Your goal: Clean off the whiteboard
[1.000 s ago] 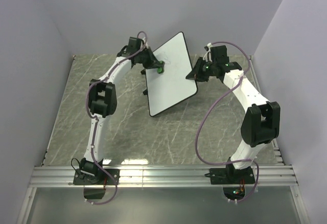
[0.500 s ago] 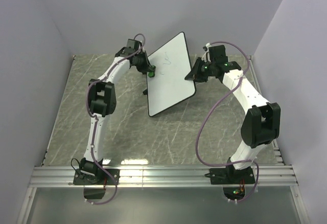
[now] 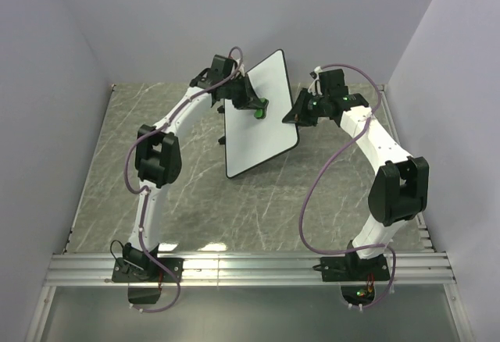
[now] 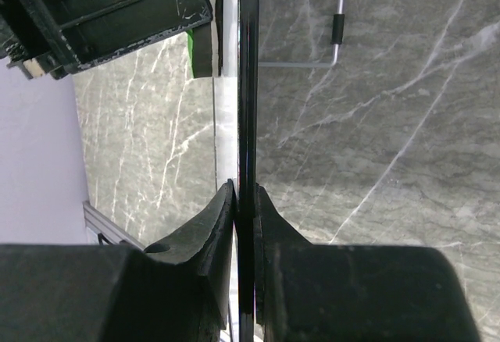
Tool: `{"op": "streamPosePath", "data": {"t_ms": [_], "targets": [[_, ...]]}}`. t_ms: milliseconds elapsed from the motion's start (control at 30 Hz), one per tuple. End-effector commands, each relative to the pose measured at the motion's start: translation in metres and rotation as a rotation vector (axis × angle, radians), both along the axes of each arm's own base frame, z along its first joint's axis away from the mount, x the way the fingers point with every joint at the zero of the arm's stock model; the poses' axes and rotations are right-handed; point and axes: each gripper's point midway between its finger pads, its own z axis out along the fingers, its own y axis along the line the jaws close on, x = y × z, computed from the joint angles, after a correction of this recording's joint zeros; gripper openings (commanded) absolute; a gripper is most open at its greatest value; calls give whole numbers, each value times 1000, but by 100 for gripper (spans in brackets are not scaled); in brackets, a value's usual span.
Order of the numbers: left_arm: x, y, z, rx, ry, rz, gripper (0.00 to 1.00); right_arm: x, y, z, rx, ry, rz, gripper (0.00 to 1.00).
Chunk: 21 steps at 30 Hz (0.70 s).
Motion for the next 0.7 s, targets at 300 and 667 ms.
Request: {"op": "streamPosePath", "data": {"t_ms": [300, 667], "targets": [[36, 67, -94, 92, 207, 160, 0, -49, 29, -50, -97, 139, 197, 0], [16, -5, 22, -159, 21, 1, 0, -56, 32, -62, -116, 167, 227, 0]]}}
